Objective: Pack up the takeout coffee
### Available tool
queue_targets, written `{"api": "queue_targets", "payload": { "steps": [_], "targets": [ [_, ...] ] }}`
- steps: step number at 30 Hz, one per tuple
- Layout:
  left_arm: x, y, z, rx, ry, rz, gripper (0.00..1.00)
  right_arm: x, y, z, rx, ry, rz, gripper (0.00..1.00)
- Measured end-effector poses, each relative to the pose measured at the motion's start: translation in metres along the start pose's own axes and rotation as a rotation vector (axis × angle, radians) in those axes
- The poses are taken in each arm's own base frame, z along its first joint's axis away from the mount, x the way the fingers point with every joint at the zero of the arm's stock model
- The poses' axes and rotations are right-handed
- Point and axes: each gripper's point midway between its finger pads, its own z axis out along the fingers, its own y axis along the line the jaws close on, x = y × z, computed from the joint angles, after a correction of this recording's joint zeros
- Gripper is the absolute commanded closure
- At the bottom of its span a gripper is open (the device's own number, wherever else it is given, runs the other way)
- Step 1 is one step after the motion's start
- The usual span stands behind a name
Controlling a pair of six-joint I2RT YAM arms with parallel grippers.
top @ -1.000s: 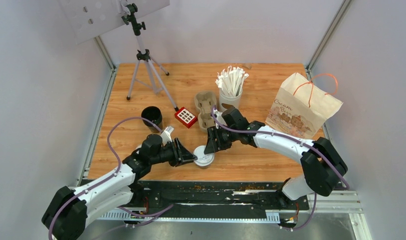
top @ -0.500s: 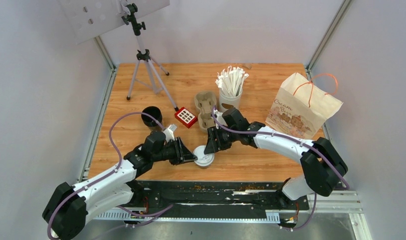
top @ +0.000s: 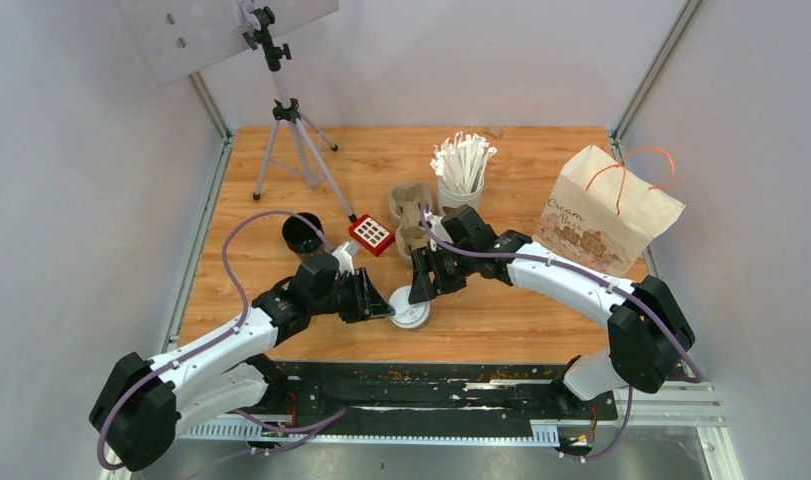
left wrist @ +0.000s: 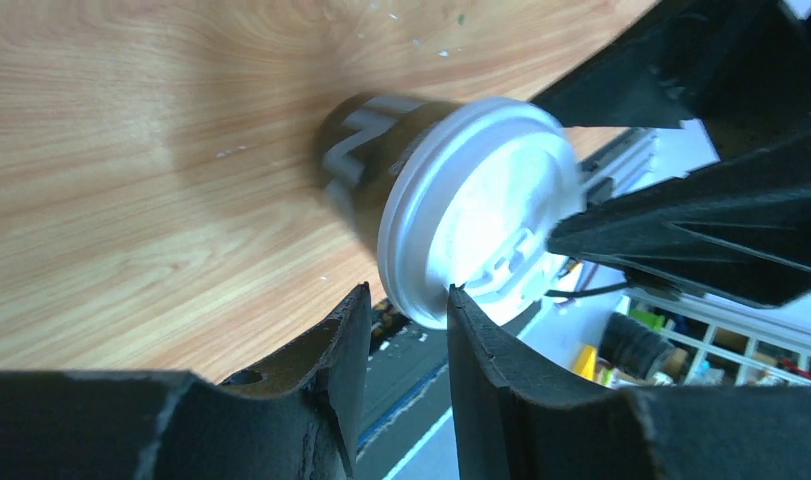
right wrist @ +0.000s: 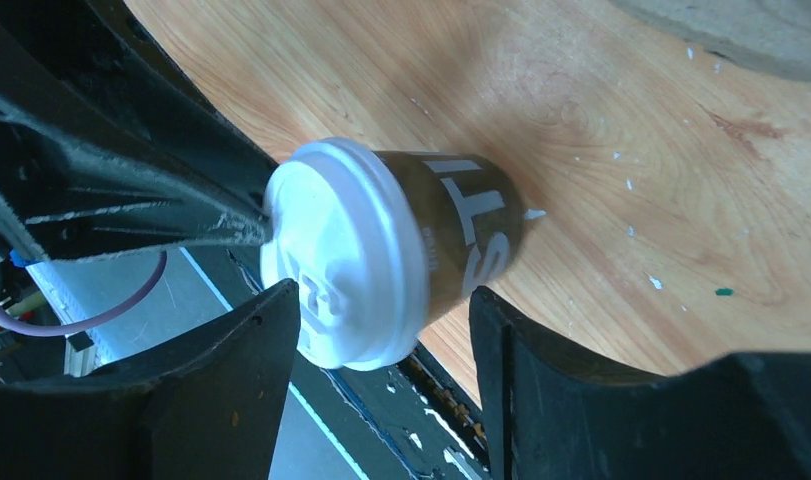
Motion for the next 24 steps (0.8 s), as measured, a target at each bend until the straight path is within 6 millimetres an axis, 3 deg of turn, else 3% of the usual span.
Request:
{"api": "queue_targets", "payload": {
  "steps": [8,13,18,21,24],
  "targets": [
    [0.006,0.022,0.004,-0.1,0.032,0.021,0.57,0.007,-0.004,-0.014,0.028,0.02,0.018,0.4],
    [0.006,0.023,0.004,-0.102,0.034,0.027,0.56,0.01,-0.004,-0.017,0.038,0.028,0.02,0.43],
    [0.005,0.025,0.001,-0.114,0.026,0.033,0.56,0.008,-0.005,-0.018,0.055,0.019,0.015,0.38],
    [-0.003,0.027,-0.01,-0.158,-0.028,0.046,0.55,0.004,0.0,-0.019,0.085,-0.005,-0.004,0.33],
    [-0.025,0.02,-0.033,-0.196,-0.151,0.077,0.53,-0.002,0.012,-0.02,0.119,-0.034,-0.042,0.24]
  ]
}}
